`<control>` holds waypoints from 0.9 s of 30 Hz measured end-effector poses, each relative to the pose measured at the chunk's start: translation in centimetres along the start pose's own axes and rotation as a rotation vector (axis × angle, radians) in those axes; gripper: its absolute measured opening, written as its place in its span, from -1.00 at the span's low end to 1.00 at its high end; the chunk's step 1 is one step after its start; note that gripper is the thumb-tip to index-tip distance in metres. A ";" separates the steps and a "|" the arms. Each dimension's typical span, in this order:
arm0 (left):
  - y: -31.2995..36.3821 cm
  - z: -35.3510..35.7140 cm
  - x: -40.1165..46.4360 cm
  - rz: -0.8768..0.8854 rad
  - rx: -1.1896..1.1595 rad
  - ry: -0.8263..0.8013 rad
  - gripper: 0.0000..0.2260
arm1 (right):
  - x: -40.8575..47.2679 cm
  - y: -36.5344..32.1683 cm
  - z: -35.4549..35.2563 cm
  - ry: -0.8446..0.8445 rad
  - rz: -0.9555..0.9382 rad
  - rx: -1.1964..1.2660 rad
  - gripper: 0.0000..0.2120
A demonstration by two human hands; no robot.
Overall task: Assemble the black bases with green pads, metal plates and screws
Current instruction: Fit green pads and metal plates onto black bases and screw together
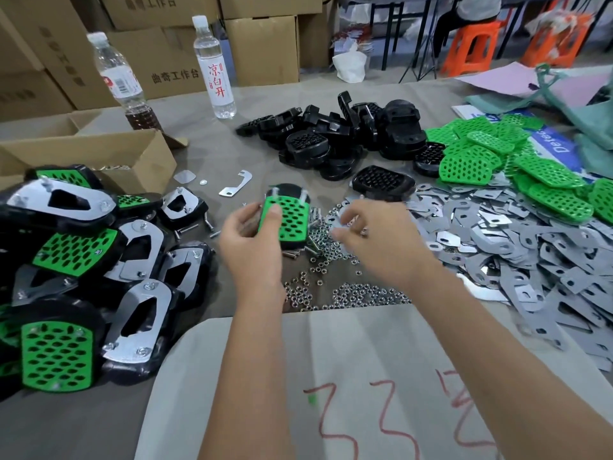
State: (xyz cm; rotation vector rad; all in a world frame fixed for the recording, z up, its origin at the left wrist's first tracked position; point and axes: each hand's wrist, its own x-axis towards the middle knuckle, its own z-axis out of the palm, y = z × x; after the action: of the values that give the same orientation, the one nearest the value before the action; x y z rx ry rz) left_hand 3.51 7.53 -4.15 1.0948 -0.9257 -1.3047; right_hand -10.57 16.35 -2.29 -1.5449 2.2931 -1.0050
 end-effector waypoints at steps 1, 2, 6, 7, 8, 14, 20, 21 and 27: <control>0.2 -0.2 0.3 -0.073 -0.086 0.033 -0.83 | 0.0 -0.5 0.9 -0.097 -0.037 -0.136 -0.70; 0.4 -0.3 0.5 -0.136 -0.144 0.043 -0.84 | 0.1 -0.8 1.6 -0.159 -0.075 -0.258 -0.62; 1.0 -0.5 0.4 -0.263 -0.304 -0.017 -0.83 | 1.0 -1.9 2.5 -0.169 -0.121 -0.352 -0.73; 1.1 -0.5 0.4 -0.271 -0.315 -0.027 -0.79 | 1.1 -2.0 2.6 -0.167 -0.127 -0.354 -0.79; 1.1 -0.5 0.4 -0.271 -0.318 -0.035 -0.75 | 1.1 -2.0 2.6 -0.157 -0.133 -0.357 -0.83; 0.7 -0.3 0.0 -0.238 -0.293 -0.136 -0.49 | 0.1 -1.0 1.5 0.014 -0.092 -0.045 -0.90; 0.2 0.3 -0.3 -0.253 -0.238 -0.197 -0.47 | -1.8 0.1 0.6 0.086 0.252 0.757 -0.82; 0.1 0.4 -0.5 -0.257 -0.229 -0.209 -0.47 | -1.8 0.4 0.5 0.085 0.240 0.746 -0.84; -0.2 1.0 -1.5 -0.244 -0.097 -0.270 -0.46 | -1.7 1.2 0.5 0.130 0.111 0.427 -0.86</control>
State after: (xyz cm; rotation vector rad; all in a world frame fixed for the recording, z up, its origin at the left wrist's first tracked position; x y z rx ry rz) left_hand 2.41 8.91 -4.01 0.9937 -0.9349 -1.7121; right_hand -10.49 17.89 -3.73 -1.1980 2.0339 -1.4821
